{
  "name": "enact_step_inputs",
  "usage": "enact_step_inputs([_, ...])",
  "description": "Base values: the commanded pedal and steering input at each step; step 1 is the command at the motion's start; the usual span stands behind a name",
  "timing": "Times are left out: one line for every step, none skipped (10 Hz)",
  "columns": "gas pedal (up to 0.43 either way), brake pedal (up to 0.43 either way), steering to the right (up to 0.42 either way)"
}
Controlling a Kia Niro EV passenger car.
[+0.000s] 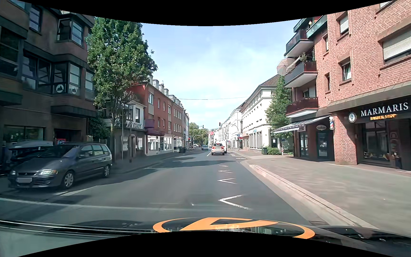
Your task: Follow the waypoints while adhering to traffic rules and regulations
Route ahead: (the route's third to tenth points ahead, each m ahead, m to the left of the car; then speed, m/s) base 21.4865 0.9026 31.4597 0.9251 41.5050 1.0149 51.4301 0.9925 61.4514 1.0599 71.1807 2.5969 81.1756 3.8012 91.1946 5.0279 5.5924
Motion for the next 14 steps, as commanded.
enact_step_inputs([0.000,0.000,0.003])
enact_step_inputs([0.000,0.000,0.003])
enact_step_inputs([0.000,0.000,0.003])
enact_step_inputs([0.000,0.000,0.003])
enact_step_inputs([0.000,0.000,0.003])
enact_step_inputs([0.000,0.000,0.003])
enact_step_inputs([0.000,0.000,0.003])
enact_step_inputs([0.000,0.006,0.003])
enact_step_inputs([0.000,0.012,0.001])
enact_step_inputs([0.000,0.012,0.001])
enact_step_inputs([0.000,0.012,0.000])
enact_step_inputs([0.000,0.018,0.000])
enact_step_inputs([0.000,0.018,0.000])
enact_step_inputs([0.000,0.030,0.001])
